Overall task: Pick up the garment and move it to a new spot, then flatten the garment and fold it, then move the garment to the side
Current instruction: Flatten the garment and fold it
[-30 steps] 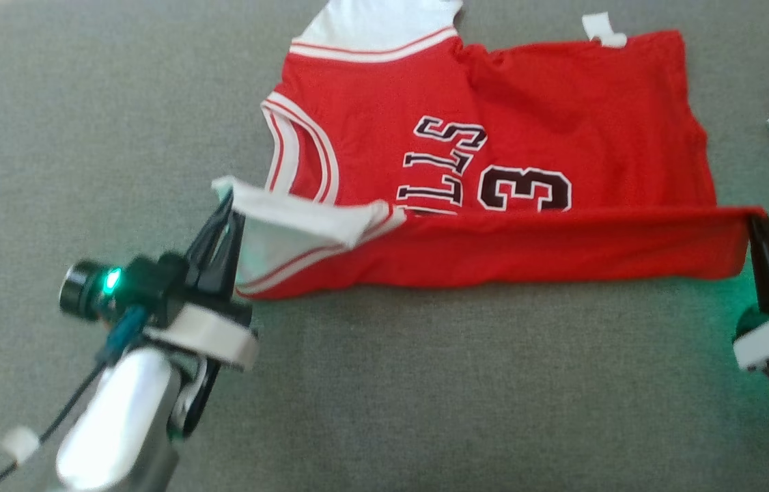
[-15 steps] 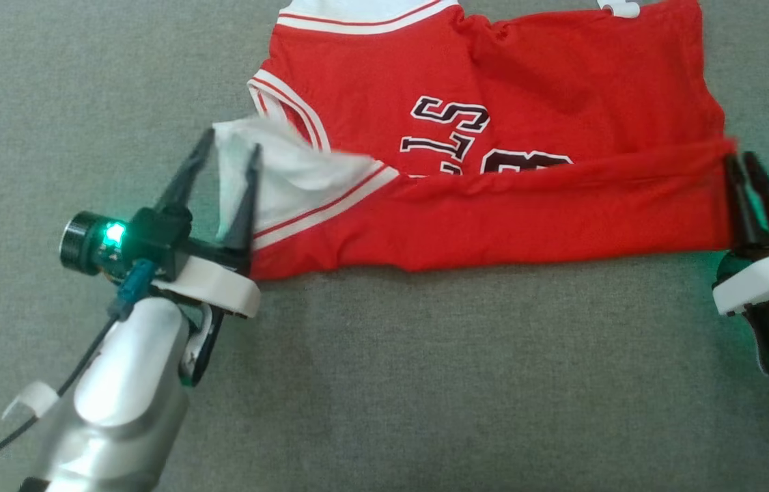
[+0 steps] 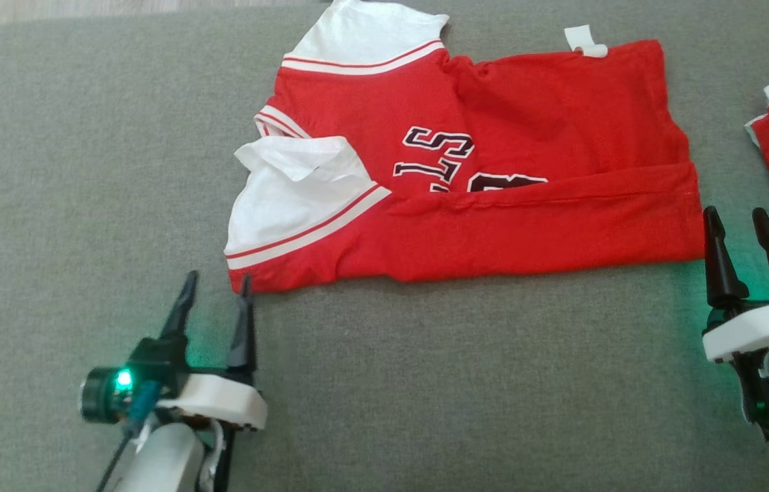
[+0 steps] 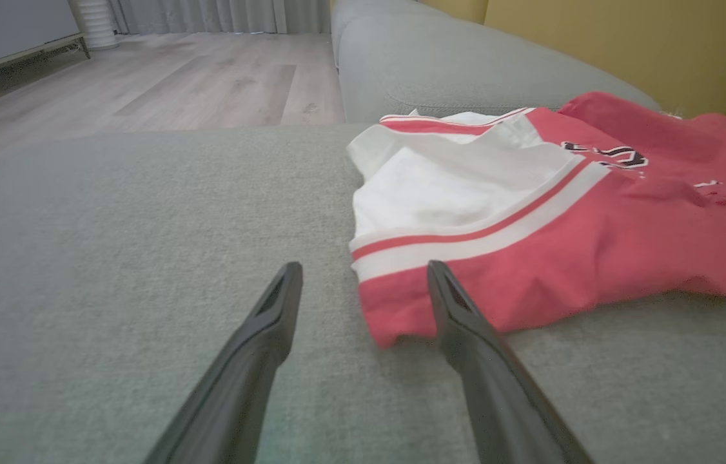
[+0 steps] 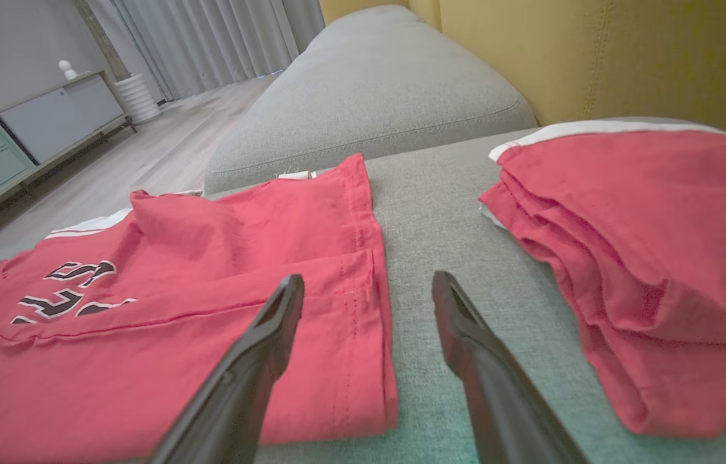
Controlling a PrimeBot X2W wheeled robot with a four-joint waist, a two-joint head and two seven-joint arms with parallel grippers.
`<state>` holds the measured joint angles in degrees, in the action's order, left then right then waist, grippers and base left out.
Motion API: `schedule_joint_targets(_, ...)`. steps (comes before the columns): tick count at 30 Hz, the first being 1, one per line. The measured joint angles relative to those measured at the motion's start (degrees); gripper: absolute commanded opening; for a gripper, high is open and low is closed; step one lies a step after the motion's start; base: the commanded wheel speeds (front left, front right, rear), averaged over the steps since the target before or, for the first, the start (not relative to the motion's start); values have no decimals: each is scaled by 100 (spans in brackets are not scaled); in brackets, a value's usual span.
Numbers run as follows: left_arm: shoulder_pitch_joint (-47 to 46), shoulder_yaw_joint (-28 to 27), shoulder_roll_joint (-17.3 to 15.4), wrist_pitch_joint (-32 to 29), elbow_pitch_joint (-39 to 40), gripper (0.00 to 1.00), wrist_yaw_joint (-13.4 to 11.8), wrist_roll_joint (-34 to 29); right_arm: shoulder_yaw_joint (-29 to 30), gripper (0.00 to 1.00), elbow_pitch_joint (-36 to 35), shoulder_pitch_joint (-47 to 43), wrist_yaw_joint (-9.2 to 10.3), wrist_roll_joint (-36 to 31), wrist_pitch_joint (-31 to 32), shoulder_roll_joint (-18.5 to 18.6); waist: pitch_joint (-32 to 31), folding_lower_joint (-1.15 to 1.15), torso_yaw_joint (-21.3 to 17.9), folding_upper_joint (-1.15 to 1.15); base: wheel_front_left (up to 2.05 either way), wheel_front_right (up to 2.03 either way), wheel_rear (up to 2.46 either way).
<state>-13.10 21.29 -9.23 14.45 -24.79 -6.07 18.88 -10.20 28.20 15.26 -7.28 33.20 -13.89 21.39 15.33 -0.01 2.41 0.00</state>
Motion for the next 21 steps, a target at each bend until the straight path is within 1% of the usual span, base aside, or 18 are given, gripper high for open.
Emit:
schedule_joint_targets(3,-2,-254,41,0,-129,100,26,15,41,100,-33,-32,0,-12,-31,-31,-31,1,-32,0,0,0,0)
schedule_joint_targets(5,-48,-321,77,0,-218,100,66,21,52,100,-51,-32,0,-51,-32,-38,-36,1,-35,0,0,0,0)
schedule_joint_targets(10,-212,-377,210,0,-622,100,350,-34,82,100,-51,-57,0,-96,-32,-42,-54,1,-36,0,0,0,0)
schedule_joint_targets(16,-339,-305,325,0,-1081,100,593,-80,110,100,-41,-64,0,-103,-32,-42,-49,1,-44,0,0,0,0)
schedule_joint_targets(17,-359,-289,332,0,-1191,84,619,-81,111,100,-41,-64,0,-103,-32,-42,-42,1,-43,0,0,0,0)
schedule_joint_targets(18,-388,-282,338,23,-1290,53,670,-86,114,100,-40,-64,0,-103,-32,-42,-32,1,-42,0,0,0,0)
schedule_joint_targets(20,-529,-247,353,49,-1493,7,792,-86,116,100,-40,-63,0,-105,-32,-43,-4,1,-40,0,0,0,0)
schedule_joint_targets(21,-615,-224,363,51,-1583,0,838,-86,116,100,-36,-63,0,-123,-32,-43,13,1,-37,0,0,0,0)
